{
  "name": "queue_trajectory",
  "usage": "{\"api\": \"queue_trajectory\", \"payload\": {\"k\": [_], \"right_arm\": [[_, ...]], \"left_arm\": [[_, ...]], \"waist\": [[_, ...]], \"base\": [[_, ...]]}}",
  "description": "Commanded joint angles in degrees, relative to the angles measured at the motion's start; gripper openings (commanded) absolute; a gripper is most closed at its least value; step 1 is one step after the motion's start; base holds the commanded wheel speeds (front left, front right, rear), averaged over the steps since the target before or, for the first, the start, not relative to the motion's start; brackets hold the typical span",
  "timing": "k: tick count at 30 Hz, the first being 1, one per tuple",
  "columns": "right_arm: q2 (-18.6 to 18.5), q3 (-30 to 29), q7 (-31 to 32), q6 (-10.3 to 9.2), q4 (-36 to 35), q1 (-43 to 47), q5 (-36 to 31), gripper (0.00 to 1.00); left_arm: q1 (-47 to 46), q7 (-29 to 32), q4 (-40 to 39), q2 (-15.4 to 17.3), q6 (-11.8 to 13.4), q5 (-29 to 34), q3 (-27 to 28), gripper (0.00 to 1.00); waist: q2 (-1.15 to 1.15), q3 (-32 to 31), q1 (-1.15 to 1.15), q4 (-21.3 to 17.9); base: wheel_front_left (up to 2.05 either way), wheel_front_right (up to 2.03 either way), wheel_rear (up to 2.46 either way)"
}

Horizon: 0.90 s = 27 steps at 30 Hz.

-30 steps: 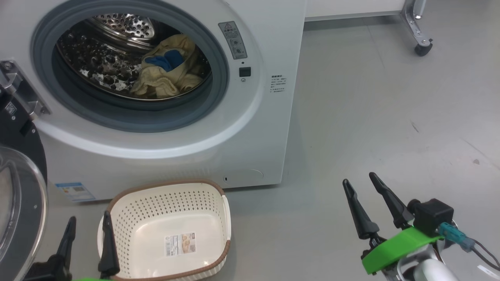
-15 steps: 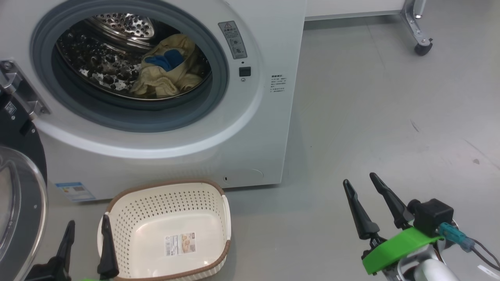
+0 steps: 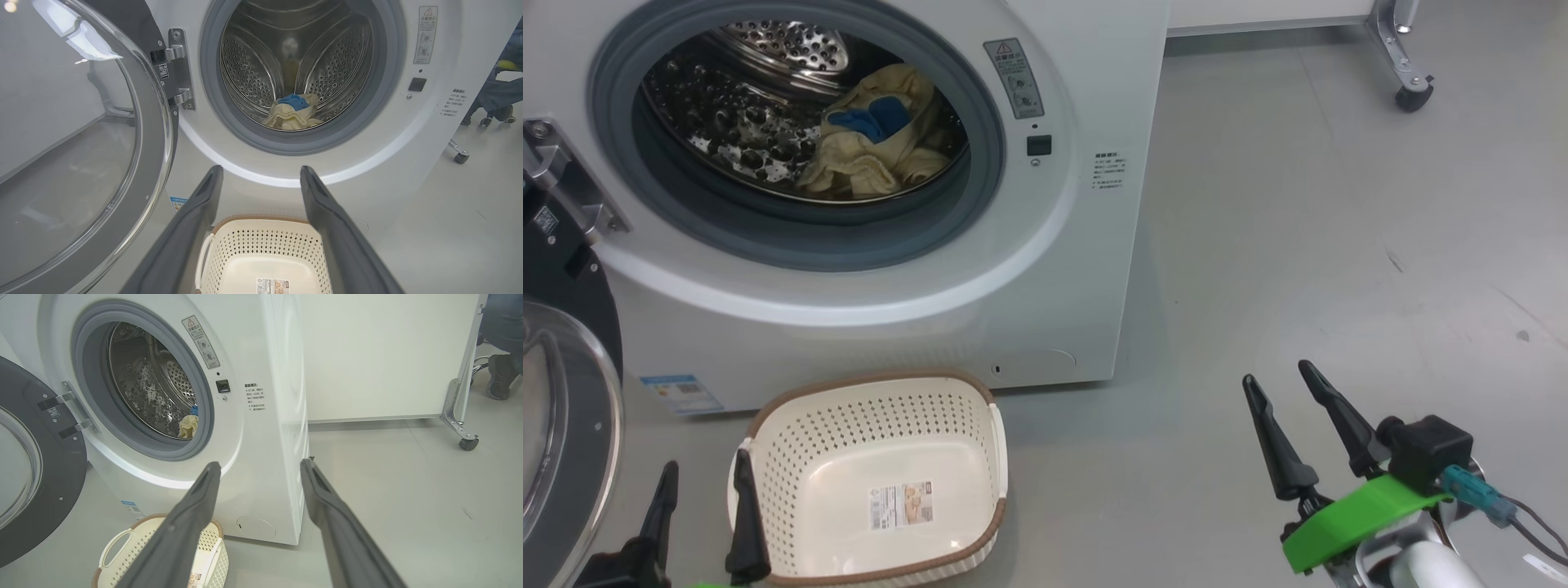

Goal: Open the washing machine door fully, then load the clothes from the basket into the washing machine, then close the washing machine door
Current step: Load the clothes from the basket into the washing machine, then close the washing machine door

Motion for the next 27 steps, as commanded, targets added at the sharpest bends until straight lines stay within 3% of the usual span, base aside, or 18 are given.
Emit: {"api": "queue_trajectory", "payload": {"k": [1,12,27], "right_arm": [[-0.8,0.4,-0.5,-0.16,-1.7,-1.3,-0.5,1.00],[-0.7,-0.1,-0.5,-0.16,-1.7,-1.3,-0.4,1.00],[-0.9,-0.3,-0.5,-0.16,-1.5,-0.7,-0.2,1.00]], "left_arm": [[-1.8,-0.7,-1.6,0.9,4.6,0.4,2.8,1.00],[-2.5,-0.6,-1.2,0.7,4.9,0.6,2.8,1.00],[-2.7,-0.8,-0.5,0.5,5.0,0.8,3.1,1.00]], "waist": [[0.00,0.1,0.00,0.0],[0.00,0.5,0.00,0.4],[0.00,0.0,0.00,1.2]], "base": [[0.00,0.00,0.00],[-0.44,0.80,-0.36],[-1.71,2.00,-0.29]]}}
